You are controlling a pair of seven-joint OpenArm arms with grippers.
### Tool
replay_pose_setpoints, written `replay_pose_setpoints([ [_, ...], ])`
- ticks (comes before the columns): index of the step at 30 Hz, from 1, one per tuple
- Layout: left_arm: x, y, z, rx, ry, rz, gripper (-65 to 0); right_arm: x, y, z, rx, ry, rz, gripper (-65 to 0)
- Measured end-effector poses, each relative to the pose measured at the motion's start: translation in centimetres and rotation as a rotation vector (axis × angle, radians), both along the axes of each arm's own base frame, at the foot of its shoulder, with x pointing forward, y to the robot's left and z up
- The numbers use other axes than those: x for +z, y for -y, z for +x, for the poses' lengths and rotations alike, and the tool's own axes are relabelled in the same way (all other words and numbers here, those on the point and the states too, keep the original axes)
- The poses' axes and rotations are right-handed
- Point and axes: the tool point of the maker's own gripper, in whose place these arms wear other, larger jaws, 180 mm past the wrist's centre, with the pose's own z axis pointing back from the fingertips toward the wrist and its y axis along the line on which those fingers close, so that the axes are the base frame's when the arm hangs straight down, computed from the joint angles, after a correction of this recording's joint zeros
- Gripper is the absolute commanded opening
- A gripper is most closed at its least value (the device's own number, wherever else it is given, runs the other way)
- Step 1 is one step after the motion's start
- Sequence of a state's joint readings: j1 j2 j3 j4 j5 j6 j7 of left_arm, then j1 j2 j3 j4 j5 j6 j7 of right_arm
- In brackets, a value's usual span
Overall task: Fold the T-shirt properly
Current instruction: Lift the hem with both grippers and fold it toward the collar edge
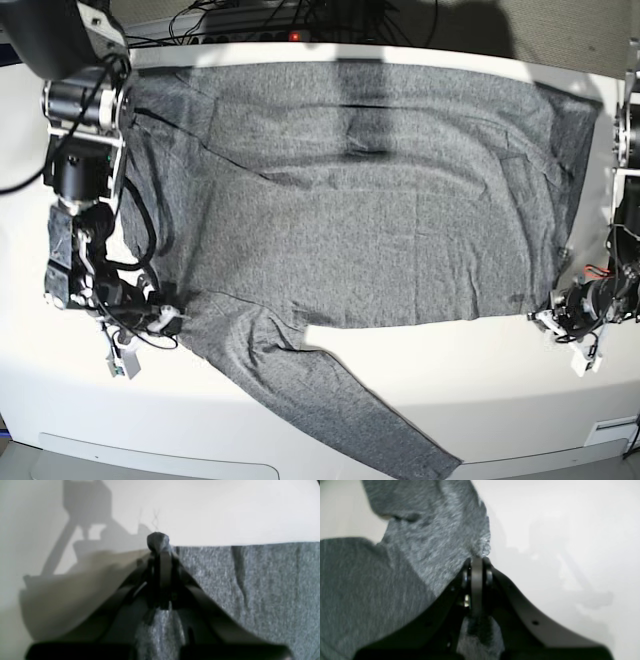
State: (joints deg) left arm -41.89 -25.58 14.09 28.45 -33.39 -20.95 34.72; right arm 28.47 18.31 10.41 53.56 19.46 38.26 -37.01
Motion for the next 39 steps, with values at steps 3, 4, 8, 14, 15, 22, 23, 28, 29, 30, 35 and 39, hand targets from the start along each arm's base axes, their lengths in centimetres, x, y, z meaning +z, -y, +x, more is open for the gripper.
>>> replay_pose_setpoints([
  [3,-0.3,-0.2,-0.6,-0.006,-0.034,0.005,-65.0,0.1,0.7,-1.3,0.017,0.005,-0.046,-65.0],
  [4,-0.4,-0.3,-0.8,-0.009,-0.043,0.007,-65.0,0.2,1.1,-1.6,0.020,0.009,-0.063,-65.0],
  [8,-0.2,-0.4,-1.7,-0.018,-0.055,-0.006,-65.0,0.5,2.4,-3.2,0.032,0.020,-0.121,-65.0],
  [14,1.6,-1.5,-3.6,-0.021,0.026,-0.029,-65.0,0.8,2.8,-5.6,0.070,0.038,-0.173,-65.0],
  [15,1.8,-1.5,-4.2,-0.020,0.030,-0.039,-65.0,1.2,2.7,-5.7,0.077,0.048,-0.184,-65.0],
  [22,5.6,-0.8,-6.3,-0.045,0.128,-0.084,-65.0,2.5,1.6,-6.8,0.120,0.082,-0.224,-65.0],
  [23,6.1,-0.8,-6.6,-0.047,0.142,-0.084,-65.0,2.6,1.5,-7.0,0.127,0.084,-0.231,-65.0],
  [28,7.2,-0.6,-9.0,-0.074,0.160,-0.055,-65.0,3.4,0.4,-8.4,0.163,0.115,-0.252,-65.0],
  [29,7.5,-0.5,-9.4,-0.080,0.168,-0.051,-65.0,3.4,0.1,-8.8,0.171,0.117,-0.257,-65.0],
  [30,7.7,-0.4,-9.9,-0.088,0.168,-0.046,-65.0,3.4,-0.1,-9.2,0.179,0.115,-0.264,-65.0],
  [35,8.2,-0.1,-12.3,-0.118,0.150,-0.008,-65.0,4.1,-1.0,-10.8,0.208,0.134,-0.286,-65.0],
  [39,8.3,0.6,-13.9,-0.161,0.108,0.023,-65.0,5.0,-0.1,-11.7,0.182,0.149,-0.304,-65.0],
])
